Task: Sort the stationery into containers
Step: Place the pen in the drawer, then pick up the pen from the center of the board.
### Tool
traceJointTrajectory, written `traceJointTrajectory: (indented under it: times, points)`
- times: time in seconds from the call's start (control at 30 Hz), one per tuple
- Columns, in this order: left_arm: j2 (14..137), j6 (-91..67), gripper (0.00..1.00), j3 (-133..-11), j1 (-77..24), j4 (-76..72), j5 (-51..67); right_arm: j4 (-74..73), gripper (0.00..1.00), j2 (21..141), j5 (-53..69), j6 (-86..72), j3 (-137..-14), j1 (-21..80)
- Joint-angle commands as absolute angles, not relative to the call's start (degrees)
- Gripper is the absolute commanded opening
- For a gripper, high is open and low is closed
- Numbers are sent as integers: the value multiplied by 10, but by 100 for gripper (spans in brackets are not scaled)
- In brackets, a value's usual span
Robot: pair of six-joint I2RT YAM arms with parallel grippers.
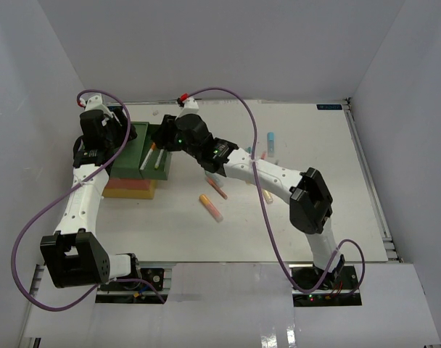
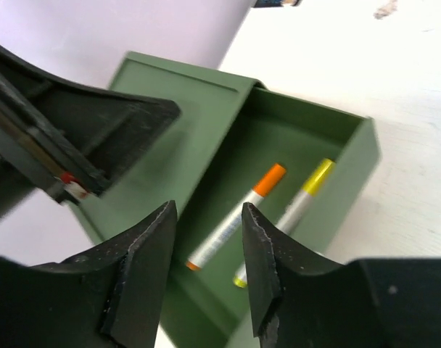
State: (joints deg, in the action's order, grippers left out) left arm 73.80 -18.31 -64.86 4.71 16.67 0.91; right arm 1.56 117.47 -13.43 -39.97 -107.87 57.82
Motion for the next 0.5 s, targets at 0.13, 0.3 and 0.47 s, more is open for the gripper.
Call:
traceJointTrajectory:
  times: [0.13,0.3,0.47]
  points:
    - [727,-190,74,-635,47,207,22,18,49,1055,-221,-278,-991,556]
    - [722,-191,75,-636,47,207,25,-47,51,980,-250,-232,-863,476]
    - [724,-191,74,-636,47,208,28,-89,49,950,-239,-185,-784,386]
